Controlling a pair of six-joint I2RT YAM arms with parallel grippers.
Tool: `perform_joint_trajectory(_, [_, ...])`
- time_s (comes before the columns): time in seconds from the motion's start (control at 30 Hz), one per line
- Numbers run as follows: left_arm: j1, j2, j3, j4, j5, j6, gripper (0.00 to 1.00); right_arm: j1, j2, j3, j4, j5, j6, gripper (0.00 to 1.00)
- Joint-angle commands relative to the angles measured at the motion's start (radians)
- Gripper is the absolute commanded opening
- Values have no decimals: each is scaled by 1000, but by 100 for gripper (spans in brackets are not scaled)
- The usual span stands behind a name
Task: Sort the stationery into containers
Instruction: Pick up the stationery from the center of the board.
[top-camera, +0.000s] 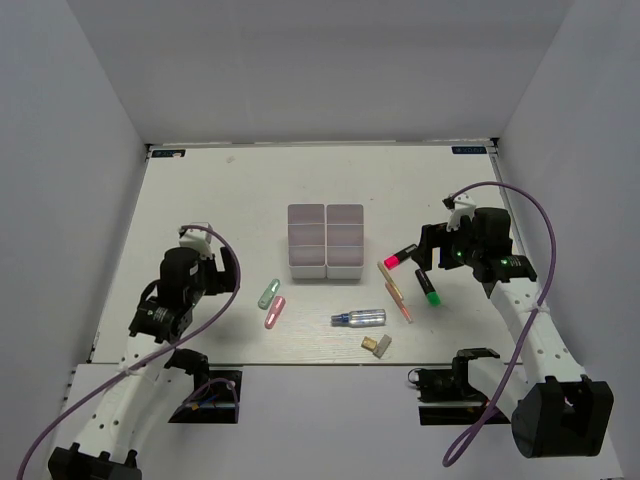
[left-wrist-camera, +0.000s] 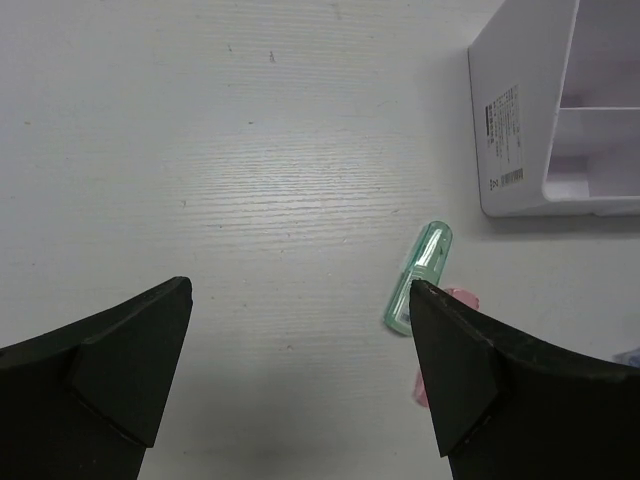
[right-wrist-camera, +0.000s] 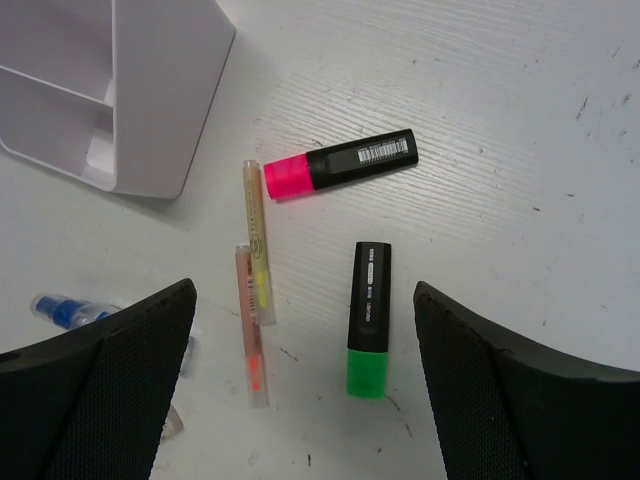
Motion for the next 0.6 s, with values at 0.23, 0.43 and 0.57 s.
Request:
perform_joint_trajectory(0.23, [-3,39,5,14,60,-1,100,-2,-3,14,-7,5,-21,90])
perform_joint_trajectory(0.43, [-6,85,3,35,120,-16,77,-2,-8,5,-43,-39,-96,83])
perform_joint_trajectory(0.57, [-9,219,44,11,213,-79,0,-2,15,28,-100,-68,-127,0])
